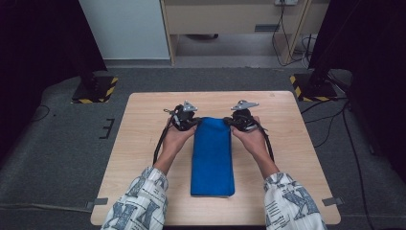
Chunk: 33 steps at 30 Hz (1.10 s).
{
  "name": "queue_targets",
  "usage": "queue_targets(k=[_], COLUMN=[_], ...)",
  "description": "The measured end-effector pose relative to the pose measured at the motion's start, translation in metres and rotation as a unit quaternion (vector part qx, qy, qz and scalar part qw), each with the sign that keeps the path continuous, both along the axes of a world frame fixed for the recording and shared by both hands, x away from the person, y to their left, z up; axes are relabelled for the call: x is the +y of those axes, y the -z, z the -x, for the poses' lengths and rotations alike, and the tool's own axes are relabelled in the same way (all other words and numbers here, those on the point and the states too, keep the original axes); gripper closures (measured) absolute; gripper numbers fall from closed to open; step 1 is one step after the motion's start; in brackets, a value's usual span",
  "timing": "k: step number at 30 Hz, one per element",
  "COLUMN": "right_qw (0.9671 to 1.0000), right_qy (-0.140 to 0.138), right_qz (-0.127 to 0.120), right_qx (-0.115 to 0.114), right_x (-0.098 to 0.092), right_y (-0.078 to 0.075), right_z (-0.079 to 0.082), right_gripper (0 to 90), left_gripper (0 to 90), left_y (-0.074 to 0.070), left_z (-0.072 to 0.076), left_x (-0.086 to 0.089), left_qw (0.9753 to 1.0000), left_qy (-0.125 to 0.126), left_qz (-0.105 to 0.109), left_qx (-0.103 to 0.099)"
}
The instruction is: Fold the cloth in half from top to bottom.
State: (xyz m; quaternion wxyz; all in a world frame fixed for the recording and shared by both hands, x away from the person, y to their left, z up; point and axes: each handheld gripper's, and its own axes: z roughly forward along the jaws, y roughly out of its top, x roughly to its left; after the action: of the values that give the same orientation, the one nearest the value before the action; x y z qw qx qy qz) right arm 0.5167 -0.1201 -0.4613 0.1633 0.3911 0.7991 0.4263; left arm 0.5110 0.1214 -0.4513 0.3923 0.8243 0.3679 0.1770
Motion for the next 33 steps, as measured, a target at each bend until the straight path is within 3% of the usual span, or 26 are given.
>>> queue_targets(k=[21, 33], right_qw=[0.9996, 0.9992], right_qy=[-0.015, -0.032], right_qz=[0.001, 0.008], right_qx=[-0.022, -0.024], right_x=[0.001, -0.003], right_y=[-0.017, -0.010], right_z=[0.013, 0.027], right_gripper=[86.3, 86.1], left_gripper=[85.6, 85.4], left_y=[-0.016, -0.015], left_z=[0.011, 0.027], left_x=[0.003, 0.003], left_qw=[0.9999, 0.9995], left_qy=[0.007, 0.030], left_qz=[0.000, -0.006], left_qx=[-0.013, -0.008])
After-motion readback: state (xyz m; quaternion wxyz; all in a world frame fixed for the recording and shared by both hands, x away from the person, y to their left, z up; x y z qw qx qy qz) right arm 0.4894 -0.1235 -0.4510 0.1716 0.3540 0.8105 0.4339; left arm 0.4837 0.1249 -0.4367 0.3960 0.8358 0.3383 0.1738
